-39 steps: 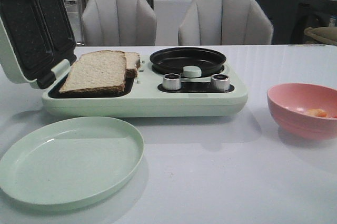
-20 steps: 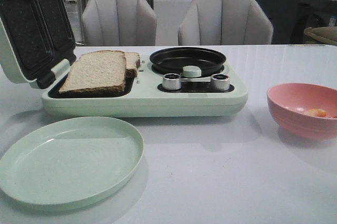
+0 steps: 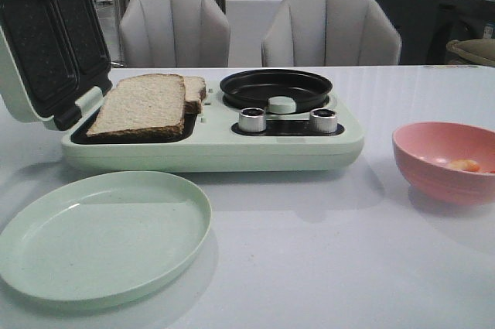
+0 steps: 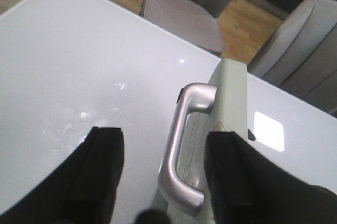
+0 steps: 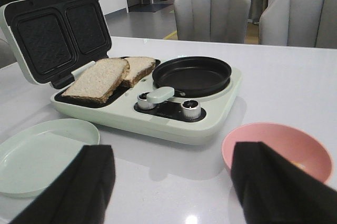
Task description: Make breakfast with bread and shrimp
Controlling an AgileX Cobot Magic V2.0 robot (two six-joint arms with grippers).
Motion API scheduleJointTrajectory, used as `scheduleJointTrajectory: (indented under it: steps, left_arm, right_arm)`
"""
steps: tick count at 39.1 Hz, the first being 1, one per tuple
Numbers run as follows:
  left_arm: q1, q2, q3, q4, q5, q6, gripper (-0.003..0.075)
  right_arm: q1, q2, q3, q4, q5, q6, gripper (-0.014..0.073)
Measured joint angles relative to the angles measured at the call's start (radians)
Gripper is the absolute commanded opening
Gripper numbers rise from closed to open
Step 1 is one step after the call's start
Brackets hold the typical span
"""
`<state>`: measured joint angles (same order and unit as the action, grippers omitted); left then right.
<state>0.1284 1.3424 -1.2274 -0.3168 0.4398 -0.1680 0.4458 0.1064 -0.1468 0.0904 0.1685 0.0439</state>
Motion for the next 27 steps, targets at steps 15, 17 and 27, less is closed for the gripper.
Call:
scheduleJointTrajectory:
  steps: [15, 17, 27]
  left_arm:
    - [0.146, 0.264, -0.139, -0.589, 0.243, 0.489, 0.0384]
    - [0.148, 0.294, -0.147, -0.619, 0.264, 0.515, 0.0384]
    - [0.148, 0.398, -0.173, -0.774, 0.352, 0.641, 0.0384]
  right_arm:
    - [0.0, 0.0, 0.0, 0.0, 0.0, 0.0, 0.0561]
    - [0.0, 0.0, 0.0, 0.0, 0.0, 0.0, 0.0561]
    - [0.0, 0.0, 0.0, 0.002, 0.0, 0.0, 0.0561]
